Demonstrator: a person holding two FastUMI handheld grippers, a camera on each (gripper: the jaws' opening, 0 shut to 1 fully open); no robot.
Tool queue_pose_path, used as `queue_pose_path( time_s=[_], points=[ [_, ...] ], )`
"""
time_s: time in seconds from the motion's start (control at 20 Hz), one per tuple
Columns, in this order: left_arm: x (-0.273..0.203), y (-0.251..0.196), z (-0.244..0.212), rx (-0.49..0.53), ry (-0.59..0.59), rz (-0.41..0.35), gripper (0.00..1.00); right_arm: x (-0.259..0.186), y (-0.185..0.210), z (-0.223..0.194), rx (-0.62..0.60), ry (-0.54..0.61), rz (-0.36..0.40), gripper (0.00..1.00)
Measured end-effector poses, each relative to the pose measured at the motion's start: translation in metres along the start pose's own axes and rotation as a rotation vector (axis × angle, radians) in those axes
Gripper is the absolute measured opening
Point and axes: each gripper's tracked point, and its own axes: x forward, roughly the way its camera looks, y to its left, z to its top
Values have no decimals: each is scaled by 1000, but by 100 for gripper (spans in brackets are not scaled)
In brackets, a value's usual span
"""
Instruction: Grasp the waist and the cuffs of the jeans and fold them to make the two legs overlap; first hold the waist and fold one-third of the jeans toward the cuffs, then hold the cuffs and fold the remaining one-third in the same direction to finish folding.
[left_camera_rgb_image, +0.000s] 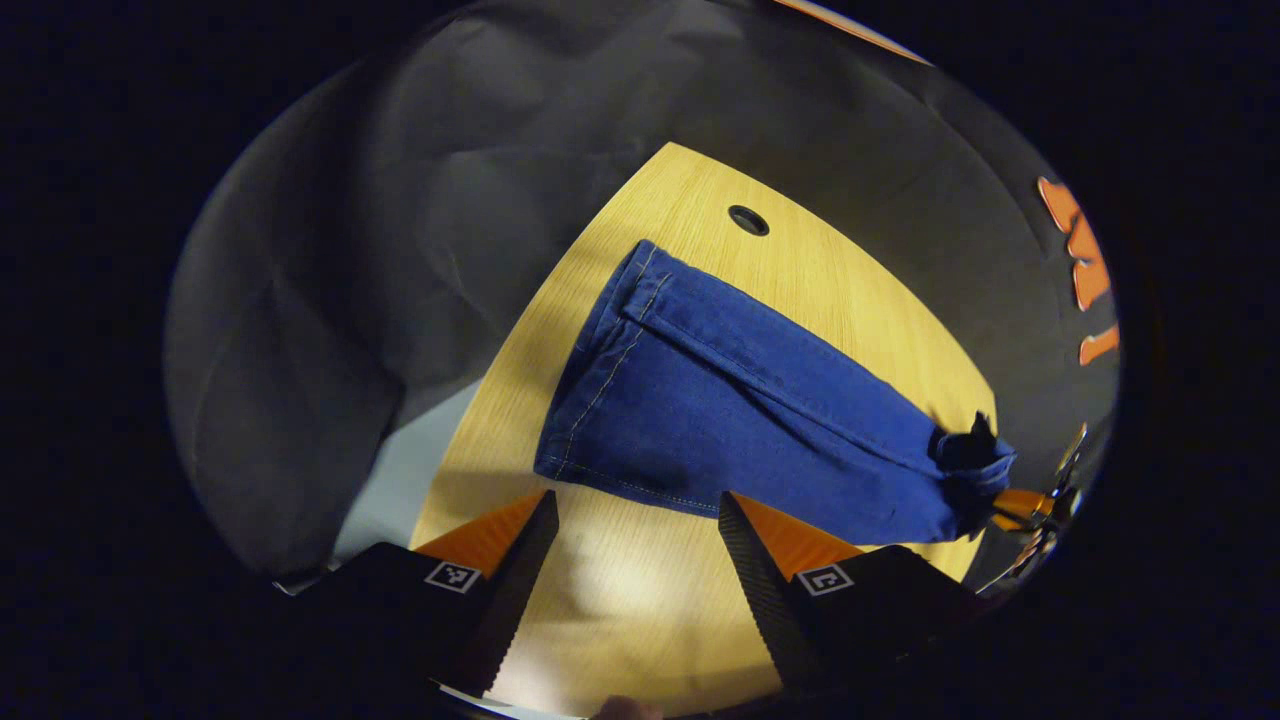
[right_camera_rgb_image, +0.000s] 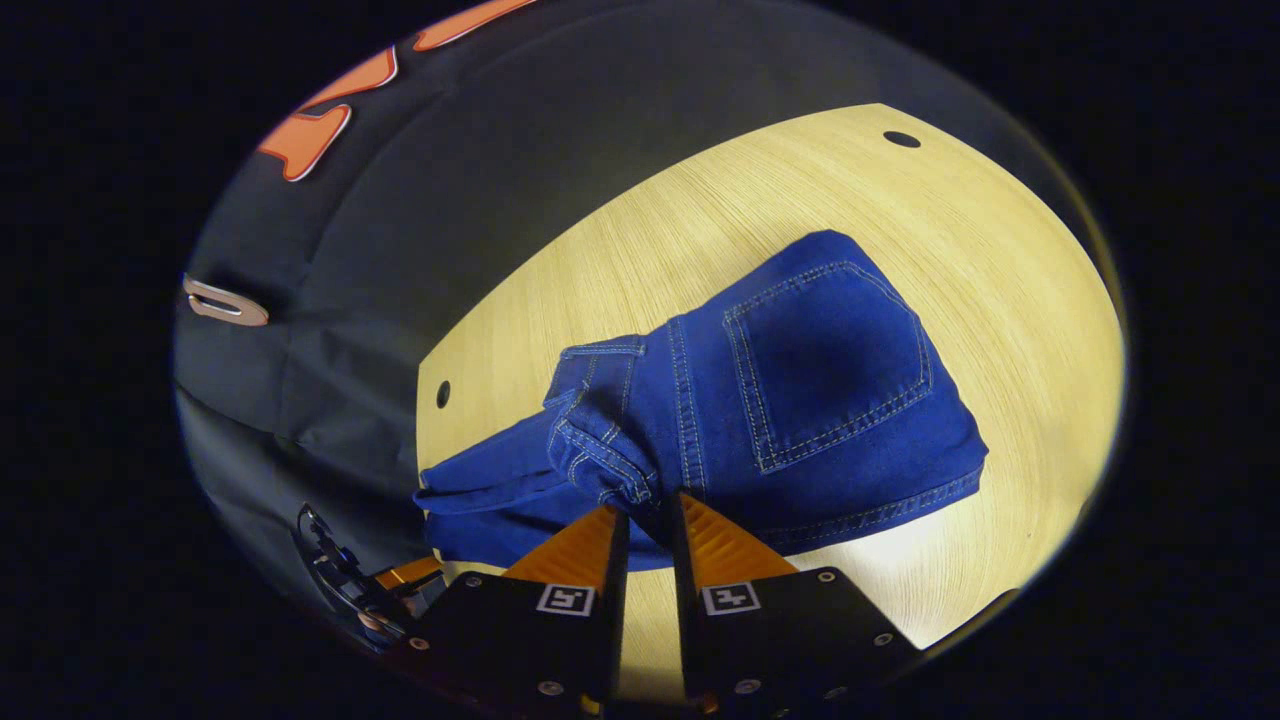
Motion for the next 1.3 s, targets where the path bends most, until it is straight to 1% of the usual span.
queue_pose_path(
  time_s=[0.05, 0.15, 0.25, 0.3, 0.35, 0.45, 0.6, 0.75, 0.85, 0.9, 0.95, 1.0, 1.05, 1.1, 1.15, 1.2, 1.25, 1.3],
  points=[
    [1, 4, -2, -31, 7, -6, 99, 2, -1, 0, -4, -4, -5, 28],
    [3, 11, 4, -86, -2, -17, 99, -1, 3, 1, -21, -26, -2, 28],
    [8, 13, 18, -175, -41, -65, 99, -1, 1, 0, -19, -34, -16, 29],
    [10, 14, 21, -216, -24, -82, 98, 0, 1, -1, -2, -34, -28, 23],
    [4, 15, 21, -238, -27, -96, 98, 2, 2, -1, 13, -40, -36, 30],
    [3, 19, 23, -222, -36, -94, 99, 4, -4, -3, 35, -46, -78, 30],
    [5, 18, 23, -191, -30, -87, 99, 5, -4, -3, 38, -64, -90, 30],
    [4, 20, 22, -160, -24, -76, 98, 4, -7, -7, 61, -32, -113, 30],
    [5, 19, 21, -156, -26, -73, 99, 3, -12, -13, 53, 6, -128, 30],
    [5, 18, 21, -161, -29, -76, 99, -4, -12, -13, 52, 8, -127, 28],
    [5, 18, 21, -162, -29, -81, 99, 3, -10, -14, 46, -2, -118, 25],
    [4, 19, 21, -165, -29, -84, 99, 3, -9, -9, 37, -33, -104, 24],
    [5, 17, 19, -167, -29, -86, 98, 0, -11, -7, 49, -42, -111, 24],
    [5, 17, 19, -164, -28, -82, 100, -3, -7, -8, 65, -39, -100, 36],
    [5, 16, 20, -158, -32, -85, 99, -7, -6, -2, 75, -54, -91, 30],
    [5, 16, 21, -152, -33, -83, 99, -10, -5, 4, 73, -67, -81, 31],
    [5, 17, 20, -147, -33, -80, 99, -12, -3, 5, 87, -70, -77, 35],
    [6, 17, 21, -146, -35, -77, 99, -12, 0, 5, 84, -65, -67, 34]
  ],
)
